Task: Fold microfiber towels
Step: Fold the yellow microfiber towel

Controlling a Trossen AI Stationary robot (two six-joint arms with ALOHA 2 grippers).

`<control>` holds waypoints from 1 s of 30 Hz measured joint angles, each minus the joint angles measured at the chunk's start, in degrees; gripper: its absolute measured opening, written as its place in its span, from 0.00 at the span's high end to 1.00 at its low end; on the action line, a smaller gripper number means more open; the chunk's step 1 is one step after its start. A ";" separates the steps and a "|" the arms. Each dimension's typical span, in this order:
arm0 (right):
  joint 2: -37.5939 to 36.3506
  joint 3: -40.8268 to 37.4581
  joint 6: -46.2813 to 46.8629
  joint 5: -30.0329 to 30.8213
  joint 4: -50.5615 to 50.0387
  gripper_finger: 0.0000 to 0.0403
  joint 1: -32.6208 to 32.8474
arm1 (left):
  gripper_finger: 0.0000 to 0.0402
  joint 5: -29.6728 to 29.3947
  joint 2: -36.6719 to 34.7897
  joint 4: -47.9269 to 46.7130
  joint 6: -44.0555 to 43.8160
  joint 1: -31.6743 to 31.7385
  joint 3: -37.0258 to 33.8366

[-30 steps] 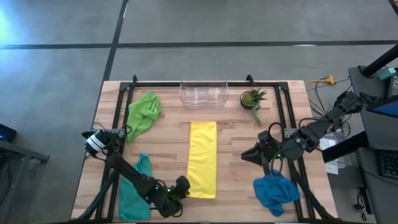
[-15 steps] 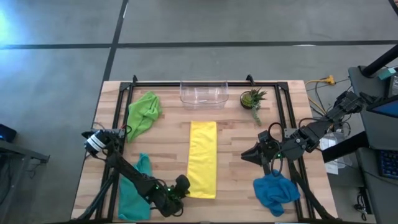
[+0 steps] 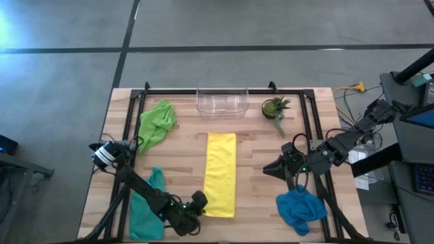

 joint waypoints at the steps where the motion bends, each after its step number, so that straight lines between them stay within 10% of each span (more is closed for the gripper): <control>1: 0.00 0.00 0.00 0.00 0.12 0.80 0.00 | 0.99 0.00 -0.01 0.00 0.00 0.00 0.00; 6: 2.14 0.00 -5.90 -2.08 7.00 0.80 1.14 | 1.00 0.06 -0.33 0.03 0.00 0.04 0.00; 18: 29.99 6.03 -13.83 -28.12 16.64 0.80 3.46 | 1.00 1.97 -2.13 0.11 -0.13 0.37 0.00; 30: 57.10 33.82 -49.26 -23.60 -2.69 0.63 3.48 | 1.00 2.45 -2.19 0.09 -0.22 0.44 0.00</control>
